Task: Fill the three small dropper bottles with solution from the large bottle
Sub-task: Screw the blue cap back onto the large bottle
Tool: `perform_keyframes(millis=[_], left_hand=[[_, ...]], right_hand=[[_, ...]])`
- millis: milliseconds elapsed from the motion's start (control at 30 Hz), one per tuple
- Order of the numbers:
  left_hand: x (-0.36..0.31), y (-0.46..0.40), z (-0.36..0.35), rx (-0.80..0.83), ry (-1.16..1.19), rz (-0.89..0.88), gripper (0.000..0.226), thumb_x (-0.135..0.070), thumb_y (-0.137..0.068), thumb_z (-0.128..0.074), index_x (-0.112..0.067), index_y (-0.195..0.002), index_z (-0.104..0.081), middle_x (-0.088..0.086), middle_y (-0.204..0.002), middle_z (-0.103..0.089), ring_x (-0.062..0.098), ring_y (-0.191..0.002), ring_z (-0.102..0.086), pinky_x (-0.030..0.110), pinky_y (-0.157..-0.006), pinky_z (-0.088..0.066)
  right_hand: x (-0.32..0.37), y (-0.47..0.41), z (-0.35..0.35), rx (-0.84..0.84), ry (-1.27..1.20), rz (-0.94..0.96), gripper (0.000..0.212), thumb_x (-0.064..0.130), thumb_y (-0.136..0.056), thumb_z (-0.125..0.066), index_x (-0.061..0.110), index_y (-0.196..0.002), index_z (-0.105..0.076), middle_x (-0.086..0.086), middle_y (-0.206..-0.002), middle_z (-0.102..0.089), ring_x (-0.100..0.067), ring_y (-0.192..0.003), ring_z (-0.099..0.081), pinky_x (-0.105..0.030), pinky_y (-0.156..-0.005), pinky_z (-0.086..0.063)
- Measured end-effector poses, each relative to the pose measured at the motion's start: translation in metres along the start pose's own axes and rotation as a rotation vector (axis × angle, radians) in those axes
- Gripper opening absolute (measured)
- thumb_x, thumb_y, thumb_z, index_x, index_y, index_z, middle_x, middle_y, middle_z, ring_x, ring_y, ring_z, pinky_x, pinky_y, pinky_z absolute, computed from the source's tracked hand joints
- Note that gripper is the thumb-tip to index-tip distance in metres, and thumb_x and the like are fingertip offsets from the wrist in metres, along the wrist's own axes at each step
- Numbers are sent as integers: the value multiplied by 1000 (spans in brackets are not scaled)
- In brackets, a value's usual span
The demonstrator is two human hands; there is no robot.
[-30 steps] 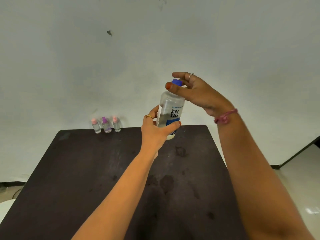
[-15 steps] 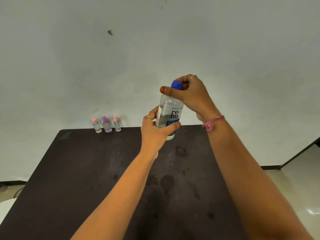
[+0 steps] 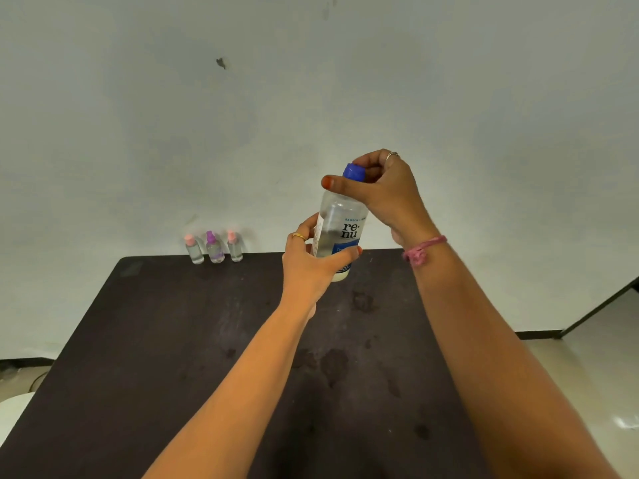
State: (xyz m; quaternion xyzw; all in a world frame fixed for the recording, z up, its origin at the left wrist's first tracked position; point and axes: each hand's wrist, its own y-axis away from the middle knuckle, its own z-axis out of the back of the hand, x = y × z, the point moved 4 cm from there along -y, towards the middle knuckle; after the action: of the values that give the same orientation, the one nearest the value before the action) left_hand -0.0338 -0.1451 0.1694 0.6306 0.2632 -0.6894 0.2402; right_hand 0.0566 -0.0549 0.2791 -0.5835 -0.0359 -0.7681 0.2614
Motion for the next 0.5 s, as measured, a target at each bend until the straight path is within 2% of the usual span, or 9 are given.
perform_keyframes(millis=[100, 167, 200, 267, 333, 400, 433, 500], left_hand=[[-1, 1, 0, 14, 7, 25, 83, -29, -66, -86, -29, -136, -42, -5, -133, -51, 19, -114, -56, 33, -91, -52], [-2, 2, 0, 17, 17, 31, 81, -27, -67, -85, -30, -135, -42, -6, -133, -50, 17, -114, -55, 24, -83, -50], [-2, 1, 0, 15, 21, 29, 81, -27, -66, -85, -30, -135, -42, -6, -132, -50, 16, -113, -55, 21, -80, -49], [-1, 0, 0, 5, 19, 26, 81, -28, -66, -86, -29, -135, -43, -6, -131, -51, 17, -113, -55, 23, -81, -49], [1, -2, -1, -2, 14, 27, 85, -29, -64, -87, -28, -136, -44, -5, -130, -52, 17, -112, -57, 26, -83, -51], [2, -2, -1, -5, 14, 24, 85, -30, -62, -88, -28, -136, -44, -5, -128, -53, 16, -109, -57, 20, -78, -51], [3, -2, -1, -4, 13, 22, 85, -29, -62, -88, -29, -135, -44, -5, -127, -53, 15, -108, -57, 18, -75, -50], [3, -2, -1, -4, 9, 24, 84, -29, -63, -87, -30, -134, -43, -5, -129, -51, 15, -110, -56, 19, -78, -49]], right_hand=[[-3, -4, 6, 275, -75, -67, 57, 35, -76, -76, 22, -127, -52, 8, -116, -61, -7, -103, -61, -24, -85, -52], [-3, -4, 10, 376, -121, -7, 45, 23, -85, -70, 22, -128, -55, 5, -121, -64, -8, -110, -61, -26, -94, -50], [-3, -4, 11, 374, -146, 33, 39, 17, -87, -68, 20, -124, -59, 2, -118, -67, -8, -109, -63, -25, -94, -49], [-2, -3, 9, 275, -205, 54, 33, 13, -83, -72, 15, -115, -66, -1, -108, -71, -9, -102, -66, -22, -89, -51], [-5, -3, 6, 129, -222, 22, 34, 18, -73, -81, 14, -105, -70, -1, -98, -72, -8, -90, -69, -19, -78, -53], [-8, -2, 2, 9, -154, 3, 36, 27, -66, -86, 16, -96, -69, 3, -89, -71, -7, -78, -68, -19, -71, -55], [-9, -2, 1, -19, -98, 11, 37, 31, -65, -86, 17, -94, -67, 4, -86, -70, -8, -76, -66, -20, -71, -56], [-7, -2, 0, 33, -8, 22, 42, 35, -67, -84, 18, -99, -64, 7, -87, -66, -7, -77, -63, -19, -73, -55]])
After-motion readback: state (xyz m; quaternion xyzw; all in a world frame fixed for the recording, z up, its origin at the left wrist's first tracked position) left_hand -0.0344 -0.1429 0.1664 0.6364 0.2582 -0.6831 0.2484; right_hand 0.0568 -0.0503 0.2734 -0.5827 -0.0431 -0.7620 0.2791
